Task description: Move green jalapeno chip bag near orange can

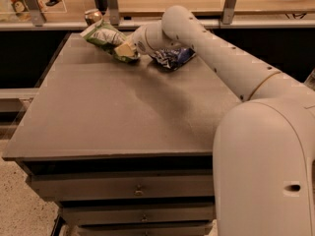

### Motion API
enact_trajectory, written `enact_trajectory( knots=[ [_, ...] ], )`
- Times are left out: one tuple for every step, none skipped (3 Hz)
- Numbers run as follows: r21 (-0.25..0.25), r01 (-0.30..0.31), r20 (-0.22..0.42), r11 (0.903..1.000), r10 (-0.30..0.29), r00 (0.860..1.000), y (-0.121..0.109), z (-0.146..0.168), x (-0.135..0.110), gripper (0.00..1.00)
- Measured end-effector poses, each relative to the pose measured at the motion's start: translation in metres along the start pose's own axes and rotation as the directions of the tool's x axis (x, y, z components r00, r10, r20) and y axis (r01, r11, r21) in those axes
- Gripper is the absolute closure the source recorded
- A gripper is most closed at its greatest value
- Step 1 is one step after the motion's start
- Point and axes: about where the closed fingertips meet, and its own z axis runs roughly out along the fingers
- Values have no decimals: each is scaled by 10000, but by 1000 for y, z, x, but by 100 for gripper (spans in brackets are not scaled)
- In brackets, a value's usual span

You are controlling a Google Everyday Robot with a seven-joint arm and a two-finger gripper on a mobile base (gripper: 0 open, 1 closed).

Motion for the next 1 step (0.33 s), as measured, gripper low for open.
enact_trajectory(
  knots=[
    [-118, -197, -12, 9997, 197, 9998, -2, 0, 3, 13]
  ],
)
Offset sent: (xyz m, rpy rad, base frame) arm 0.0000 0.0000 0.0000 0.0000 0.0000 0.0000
